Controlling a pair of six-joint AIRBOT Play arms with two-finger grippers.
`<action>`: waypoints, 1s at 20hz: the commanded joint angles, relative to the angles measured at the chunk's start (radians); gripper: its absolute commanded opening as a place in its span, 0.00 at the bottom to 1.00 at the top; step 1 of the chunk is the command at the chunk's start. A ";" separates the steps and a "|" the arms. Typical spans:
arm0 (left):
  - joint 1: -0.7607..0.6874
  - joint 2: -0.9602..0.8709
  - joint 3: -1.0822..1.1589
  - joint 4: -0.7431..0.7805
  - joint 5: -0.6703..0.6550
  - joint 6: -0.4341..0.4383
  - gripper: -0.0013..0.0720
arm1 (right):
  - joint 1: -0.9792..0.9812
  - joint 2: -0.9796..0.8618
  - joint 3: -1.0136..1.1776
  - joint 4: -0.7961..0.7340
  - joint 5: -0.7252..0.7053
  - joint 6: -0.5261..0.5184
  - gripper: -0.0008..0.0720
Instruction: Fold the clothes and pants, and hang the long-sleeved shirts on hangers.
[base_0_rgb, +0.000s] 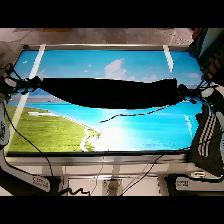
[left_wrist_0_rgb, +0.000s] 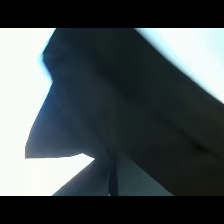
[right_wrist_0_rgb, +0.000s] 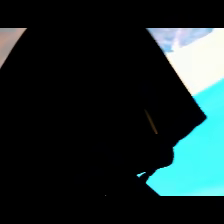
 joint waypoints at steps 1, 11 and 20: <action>0.000 0.100 0.001 0.002 -0.093 0.136 0.07 | 0.180 0.049 0.002 0.037 -0.028 -0.154 0.03; -0.032 0.371 0.001 0.005 -0.321 0.272 0.03 | 0.712 -0.200 0.447 0.040 -0.123 -0.002 0.03; -0.032 0.525 0.000 -0.007 -0.605 0.285 0.03 | 0.924 -0.507 0.805 0.104 0.019 0.093 0.03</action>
